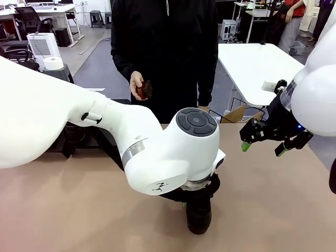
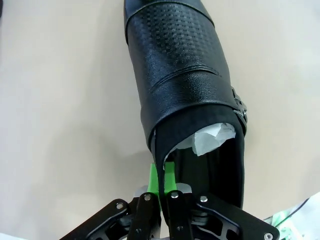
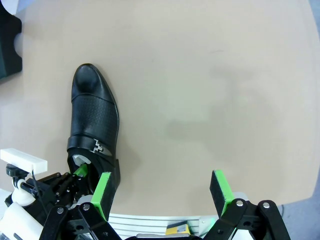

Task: Organize the shoes by placing them on the stand.
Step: Place the Shoe from the middle of the table onto the Shoes Stand.

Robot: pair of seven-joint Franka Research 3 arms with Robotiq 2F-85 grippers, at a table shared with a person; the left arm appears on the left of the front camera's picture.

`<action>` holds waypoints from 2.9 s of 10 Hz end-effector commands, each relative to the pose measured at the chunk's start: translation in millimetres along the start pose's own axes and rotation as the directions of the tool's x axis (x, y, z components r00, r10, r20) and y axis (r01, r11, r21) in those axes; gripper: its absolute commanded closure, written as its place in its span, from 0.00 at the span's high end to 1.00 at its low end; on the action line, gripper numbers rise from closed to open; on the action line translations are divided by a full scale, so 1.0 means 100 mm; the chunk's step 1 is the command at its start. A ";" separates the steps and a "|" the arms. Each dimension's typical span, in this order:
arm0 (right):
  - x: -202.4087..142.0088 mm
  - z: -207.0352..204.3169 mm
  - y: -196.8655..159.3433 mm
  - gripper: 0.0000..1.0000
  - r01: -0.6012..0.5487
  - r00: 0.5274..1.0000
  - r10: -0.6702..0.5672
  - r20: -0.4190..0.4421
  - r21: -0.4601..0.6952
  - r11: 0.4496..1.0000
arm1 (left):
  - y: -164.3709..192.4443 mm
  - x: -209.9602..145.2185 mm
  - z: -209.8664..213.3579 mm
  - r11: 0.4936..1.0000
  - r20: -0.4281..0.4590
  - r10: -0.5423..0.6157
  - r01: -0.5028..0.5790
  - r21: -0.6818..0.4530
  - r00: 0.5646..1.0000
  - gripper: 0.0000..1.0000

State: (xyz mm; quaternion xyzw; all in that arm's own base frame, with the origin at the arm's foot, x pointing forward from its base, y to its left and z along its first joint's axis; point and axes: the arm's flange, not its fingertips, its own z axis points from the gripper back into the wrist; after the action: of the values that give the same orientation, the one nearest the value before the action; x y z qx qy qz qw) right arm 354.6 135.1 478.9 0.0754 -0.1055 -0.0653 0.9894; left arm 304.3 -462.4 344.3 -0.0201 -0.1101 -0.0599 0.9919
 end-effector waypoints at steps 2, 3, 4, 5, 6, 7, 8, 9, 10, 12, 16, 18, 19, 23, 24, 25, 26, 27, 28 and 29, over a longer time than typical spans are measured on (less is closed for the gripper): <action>0.03 0.01 0.02 1.00 0.004 1.000 -0.004 0.000 0.011 1.000 | -0.02 -0.04 0.15 0.999 -0.058 0.019 -0.022 -0.044 0.998 0.00; 0.03 0.01 0.02 1.00 0.004 1.000 -0.004 0.000 0.011 1.000 | 0.06 -0.07 0.44 0.996 -0.040 0.033 -0.036 -0.079 0.999 0.00; 0.03 0.01 0.02 1.00 0.004 1.000 -0.004 0.000 0.011 1.000 | 0.26 -0.06 0.80 0.991 -0.002 0.056 -0.056 -0.120 0.998 0.00; 0.03 0.01 0.02 1.00 0.004 1.000 -0.004 0.000 0.011 1.000 | 0.51 -0.02 1.09 0.989 0.058 0.061 -0.053 -0.137 0.996 0.00; 0.03 0.01 0.02 1.00 0.004 1.000 -0.004 0.000 0.011 1.000 | 0.77 0.08 1.31 0.986 0.115 0.083 -0.065 -0.153 0.990 0.00; 0.03 0.01 0.02 1.00 0.004 1.000 -0.004 0.000 0.011 1.000 | 1.06 0.21 1.47 0.991 0.181 0.071 -0.049 -0.122 0.981 0.00; 0.03 0.01 0.02 1.00 0.004 1.000 -0.004 0.000 0.011 1.000 | 1.40 0.38 1.63 0.991 0.228 0.109 -0.089 -0.097 0.968 0.00; 0.03 0.01 0.02 1.00 0.004 1.000 -0.004 0.000 0.011 1.000 | 1.70 0.53 1.76 0.992 0.284 0.126 -0.117 -0.050 0.950 0.00; 0.03 0.01 0.02 1.00 0.004 1.000 -0.004 0.000 0.011 1.000 | 2.00 0.66 1.87 0.992 0.335 0.124 -0.129 -0.008 0.934 0.00; 0.03 0.01 0.02 1.00 0.004 1.000 -0.004 0.000 0.011 1.000 | 2.57 0.78 1.96 0.982 0.221 0.191 -0.189 -0.028 0.956 0.00; 0.03 0.01 0.02 1.00 0.004 1.000 -0.004 0.000 0.011 1.000 | 2.20 0.73 1.92 0.990 0.295 0.139 -0.138 -0.023 0.945 0.00; 0.03 0.01 0.02 1.00 0.004 1.000 -0.004 0.000 0.011 1.000 | 2.42 0.84 1.78 0.984 0.371 0.135 -0.167 0.057 0.919 0.00; 0.03 0.01 0.02 1.00 0.004 1.000 -0.004 0.000 0.011 1.000 | 2.58 1.04 1.59 0.986 0.342 0.095 -0.136 0.098 0.935 0.00; 0.03 0.01 0.02 1.00 0.004 1.000 -0.004 0.000 0.011 1.000 | 2.85 1.64 0.80 0.983 0.403 0.081 -0.139 0.116 0.912 0.00; 0.03 0.01 0.02 1.00 0.004 1.000 -0.004 0.000 0.011 1.000 | 2.86 1.73 0.69 0.983 0.436 0.070 -0.135 0.121 0.897 0.00; 0.03 0.01 0.02 1.00 0.004 1.000 -0.004 0.000 0.011 1.000 | 2.85 1.79 0.60 0.982 0.470 0.073 -0.147 0.122 0.880 0.00; 0.03 0.01 0.02 1.00 0.004 1.000 -0.004 0.000 0.011 1.000 | 2.87 1.83 0.54 0.979 0.477 0.094 -0.169 0.116 0.874 0.00; 0.03 0.01 0.02 1.00 0.004 1.000 -0.004 0.000 0.011 1.000 | 2.87 1.87 0.52 0.977 0.496 0.103 -0.182 0.113 0.862 0.00; 0.03 0.01 0.02 1.00 0.004 1.000 -0.004 0.000 0.011 1.000 | 2.87 1.91 0.48 0.973 0.502 0.118 -0.201 0.115 0.857 0.00; 0.03 0.01 0.02 1.00 0.004 1.000 -0.004 0.000 0.011 1.000 | 2.88 1.94 0.41 0.970 0.499 0.134 -0.218 0.112 0.856 0.00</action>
State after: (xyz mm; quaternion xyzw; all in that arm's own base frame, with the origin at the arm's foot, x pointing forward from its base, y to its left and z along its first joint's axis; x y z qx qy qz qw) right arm 355.0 134.7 479.1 0.0756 -0.1056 -0.0659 0.9893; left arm 506.8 -186.2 434.2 0.0300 -0.3437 0.0307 0.9381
